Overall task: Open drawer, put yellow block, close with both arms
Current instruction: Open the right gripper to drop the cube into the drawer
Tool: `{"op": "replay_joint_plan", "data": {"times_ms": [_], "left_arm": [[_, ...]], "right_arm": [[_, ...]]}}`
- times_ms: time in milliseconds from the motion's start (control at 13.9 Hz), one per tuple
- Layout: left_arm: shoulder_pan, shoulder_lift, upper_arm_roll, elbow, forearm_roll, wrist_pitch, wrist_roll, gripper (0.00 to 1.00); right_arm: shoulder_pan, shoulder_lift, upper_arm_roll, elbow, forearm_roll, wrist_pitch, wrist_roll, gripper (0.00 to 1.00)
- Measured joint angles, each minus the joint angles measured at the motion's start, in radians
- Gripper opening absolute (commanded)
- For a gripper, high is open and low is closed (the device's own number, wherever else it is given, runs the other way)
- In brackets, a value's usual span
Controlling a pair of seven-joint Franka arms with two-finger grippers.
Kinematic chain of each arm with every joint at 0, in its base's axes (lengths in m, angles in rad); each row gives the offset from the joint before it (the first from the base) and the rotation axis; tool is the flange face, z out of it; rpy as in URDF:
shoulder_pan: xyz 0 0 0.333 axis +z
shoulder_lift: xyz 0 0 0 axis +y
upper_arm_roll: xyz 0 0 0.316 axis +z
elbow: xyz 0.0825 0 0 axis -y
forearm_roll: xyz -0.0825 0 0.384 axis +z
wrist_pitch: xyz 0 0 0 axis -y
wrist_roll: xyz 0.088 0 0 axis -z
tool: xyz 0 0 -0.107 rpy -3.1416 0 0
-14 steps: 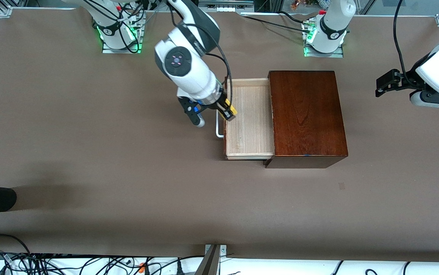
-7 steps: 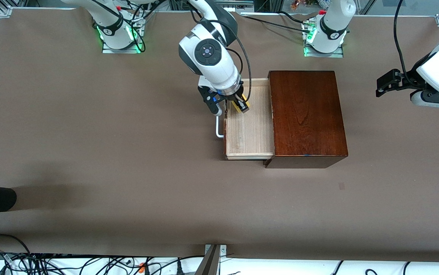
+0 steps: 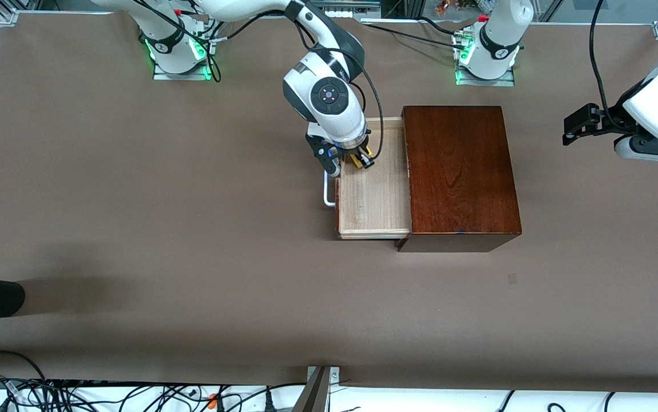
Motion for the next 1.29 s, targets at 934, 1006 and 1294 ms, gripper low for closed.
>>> {"op": "replay_joint_plan", "data": {"times_ms": [934, 1006, 1294], "left_arm": [[-0.015, 0.013, -0.004, 0.000, 0.000, 0.001, 0.001, 1.00], [-0.018, 0.015, -0.013, 0.000, 0.000, 0.001, 0.001, 1.00], [-0.024, 0.035, -0.121, 0.000, -0.001, 0.021, 0.002, 1.00]], "right_arm": [[0.004, -0.244, -0.214, 0.061, -0.008, -0.303, -0.187, 1.00], [0.003, -0.277, -0.258, 0.060, -0.008, -0.364, -0.274, 1.00], [-0.002, -0.359, -0.475, 0.056, -0.007, -0.571, -0.681, 1.00]]}}
